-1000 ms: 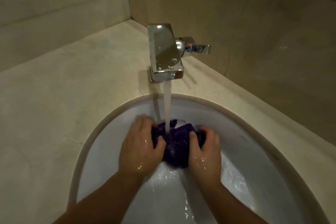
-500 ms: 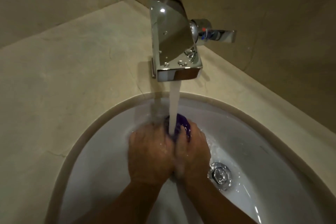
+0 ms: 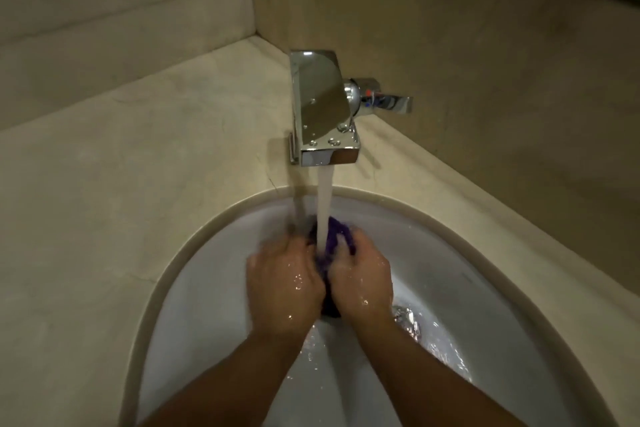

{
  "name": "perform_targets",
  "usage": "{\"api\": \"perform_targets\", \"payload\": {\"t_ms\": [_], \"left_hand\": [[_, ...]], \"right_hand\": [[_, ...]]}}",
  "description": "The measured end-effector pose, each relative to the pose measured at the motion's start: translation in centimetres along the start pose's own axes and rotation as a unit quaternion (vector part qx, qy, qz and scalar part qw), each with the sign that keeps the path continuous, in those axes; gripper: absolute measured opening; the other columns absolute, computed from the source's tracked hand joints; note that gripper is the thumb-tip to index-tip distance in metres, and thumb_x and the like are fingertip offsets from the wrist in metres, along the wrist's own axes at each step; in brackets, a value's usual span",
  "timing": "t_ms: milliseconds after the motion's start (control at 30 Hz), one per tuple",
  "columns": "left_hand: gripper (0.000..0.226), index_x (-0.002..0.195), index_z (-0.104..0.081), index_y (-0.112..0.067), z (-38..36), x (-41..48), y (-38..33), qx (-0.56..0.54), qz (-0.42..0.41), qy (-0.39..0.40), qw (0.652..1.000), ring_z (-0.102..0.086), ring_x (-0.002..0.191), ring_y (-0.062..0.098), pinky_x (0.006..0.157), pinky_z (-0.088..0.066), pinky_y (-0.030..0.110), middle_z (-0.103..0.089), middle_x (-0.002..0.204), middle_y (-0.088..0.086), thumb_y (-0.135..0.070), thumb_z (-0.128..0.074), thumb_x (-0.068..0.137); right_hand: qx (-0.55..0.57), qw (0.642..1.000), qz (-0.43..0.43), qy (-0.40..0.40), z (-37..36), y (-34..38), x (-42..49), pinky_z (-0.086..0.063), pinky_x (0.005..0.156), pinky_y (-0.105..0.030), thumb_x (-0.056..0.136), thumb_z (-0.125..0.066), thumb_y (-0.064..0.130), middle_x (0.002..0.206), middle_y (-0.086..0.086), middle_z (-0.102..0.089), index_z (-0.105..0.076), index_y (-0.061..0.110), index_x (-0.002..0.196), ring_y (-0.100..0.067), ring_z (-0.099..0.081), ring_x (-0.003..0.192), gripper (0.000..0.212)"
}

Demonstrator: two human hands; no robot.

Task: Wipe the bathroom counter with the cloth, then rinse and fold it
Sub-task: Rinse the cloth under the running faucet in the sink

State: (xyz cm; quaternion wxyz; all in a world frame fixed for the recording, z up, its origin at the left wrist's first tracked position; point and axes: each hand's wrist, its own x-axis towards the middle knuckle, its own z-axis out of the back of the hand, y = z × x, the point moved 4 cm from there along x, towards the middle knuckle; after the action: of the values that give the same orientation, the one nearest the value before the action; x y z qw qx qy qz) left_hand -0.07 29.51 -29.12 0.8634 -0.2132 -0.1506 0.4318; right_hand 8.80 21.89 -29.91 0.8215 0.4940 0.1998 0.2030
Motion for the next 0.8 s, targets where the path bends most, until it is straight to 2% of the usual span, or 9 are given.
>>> {"api": "perform_targets", "payload": {"t_ms": [100, 200, 300, 367, 433, 500, 600, 700, 800], "left_hand": [[0.022, 0.093, -0.065, -0.021, 2.9, -0.4, -0.2, -0.06, -0.02, -0.095, 0.993, -0.059, 0.087, 0.024, 0.079, -0.04, 0.038, -0.065, 0.09, -0.002, -0.022, -0.044, 0.09], [0.02, 0.085, -0.066, -0.02, 4.3, -0.8, 0.5, -0.068, -0.091, -0.098, 0.989, -0.055, 0.096, 0.02, 0.086, -0.035, 0.031, -0.063, 0.097, -0.003, -0.021, -0.046, 0.082], [0.024, 0.085, -0.065, -0.02, 3.7, -1.5, 2.1, -0.076, -0.082, -0.052, 0.992, -0.052, 0.1, 0.015, 0.088, -0.037, 0.03, -0.058, 0.106, -0.006, -0.03, -0.043, 0.081], [0.03, 0.1, -0.063, -0.022, 2.4, -2.0, 2.1, -0.077, -0.072, -0.01, 0.994, -0.053, 0.103, 0.013, 0.092, -0.045, 0.035, -0.057, 0.113, -0.006, -0.037, -0.042, 0.085], [0.031, 0.11, -0.059, -0.026, 0.9, -2.2, 1.6, -0.08, -0.082, 0.018, 0.993, -0.055, 0.102, 0.013, 0.091, -0.048, 0.037, -0.058, 0.114, -0.008, -0.042, -0.042, 0.09], [0.032, 0.116, -0.057, -0.028, -0.4, -2.3, 1.4, -0.099, -0.079, 0.024, 0.992, -0.055, 0.102, 0.012, 0.09, -0.049, 0.036, -0.059, 0.113, -0.009, -0.042, -0.04, 0.093], [0.043, 0.121, -0.062, -0.023, -1.4, -2.2, 1.5, -0.08, -0.111, -0.024, 0.99, -0.057, 0.099, 0.014, 0.09, -0.047, 0.031, -0.063, 0.116, -0.003, -0.043, -0.029, 0.101], [0.053, 0.104, -0.069, -0.015, -1.5, -2.0, 1.4, -0.034, -0.138, -0.09, 0.986, -0.057, 0.081, 0.021, 0.076, -0.044, 0.032, -0.066, 0.097, 0.004, -0.04, -0.023, 0.105], [0.055, 0.112, -0.067, -0.015, -3.4, -1.1, 1.2, 0.15, -0.099, 0.032, 0.983, -0.053, 0.088, 0.031, 0.076, -0.039, 0.043, -0.062, 0.099, 0.01, -0.037, -0.017, 0.104]], "right_hand": [[0.094, 0.994, 0.057, -0.016, 1.3, 2.3, -1.2, -0.052, 0.076, -0.022, 0.097, -0.055, 0.027, 0.095, 0.015, -0.07, -0.067, 0.034, 0.102, -0.003, -0.065, 0.089, 0.015], [0.122, 0.987, 0.101, -0.018, 2.6, 2.2, -2.2, -0.052, 0.08, -0.023, 0.084, -0.049, 0.036, 0.099, 0.008, -0.068, -0.069, 0.025, 0.091, -0.007, -0.064, 0.094, 0.025], [0.055, 0.996, 0.068, -0.033, 2.6, -0.6, -3.0, -0.047, 0.083, -0.028, 0.085, -0.05, 0.04, 0.1, 0.01, -0.06, -0.065, 0.027, 0.084, -0.004, -0.057, 0.096, 0.021], [-0.006, 0.999, 0.038, -0.035, 2.1, -2.5, -3.4, -0.047, 0.089, -0.033, 0.089, -0.056, 0.043, 0.11, 0.012, -0.057, -0.06, 0.032, 0.105, -0.003, -0.054, 0.101, 0.019], [-0.073, 0.996, 0.048, -0.02, 1.0, -3.5, -3.5, -0.043, 0.099, -0.031, 0.091, -0.055, 0.046, 0.128, 0.016, -0.051, -0.049, 0.035, 0.132, -0.005, -0.048, 0.115, 0.043], [-0.114, 0.99, 0.077, -0.025, 0.2, -3.4, -3.4, -0.037, 0.103, -0.029, 0.093, -0.045, 0.049, 0.132, 0.019, -0.048, -0.04, 0.037, 0.144, -0.005, -0.043, 0.122, 0.053], [-0.195, 0.969, 0.138, -0.057, -1.1, -3.4, -2.8, -0.039, 0.103, -0.033, 0.101, -0.028, 0.046, 0.134, 0.013, -0.057, -0.049, 0.034, 0.142, -0.011, -0.05, 0.121, 0.048], [-0.318, 0.932, 0.169, -0.051, -2.3, -4.3, -1.7, -0.039, 0.1, -0.035, 0.104, -0.026, 0.044, 0.124, 0.014, -0.063, -0.06, 0.032, 0.127, -0.017, -0.057, 0.116, 0.044], [-0.408, 0.891, 0.197, -0.034, -2.4, -4.2, -0.6, -0.044, 0.089, -0.04, 0.097, -0.038, 0.037, 0.107, 0.008, -0.067, -0.064, 0.028, 0.109, -0.023, -0.061, 0.102, 0.03]]}}
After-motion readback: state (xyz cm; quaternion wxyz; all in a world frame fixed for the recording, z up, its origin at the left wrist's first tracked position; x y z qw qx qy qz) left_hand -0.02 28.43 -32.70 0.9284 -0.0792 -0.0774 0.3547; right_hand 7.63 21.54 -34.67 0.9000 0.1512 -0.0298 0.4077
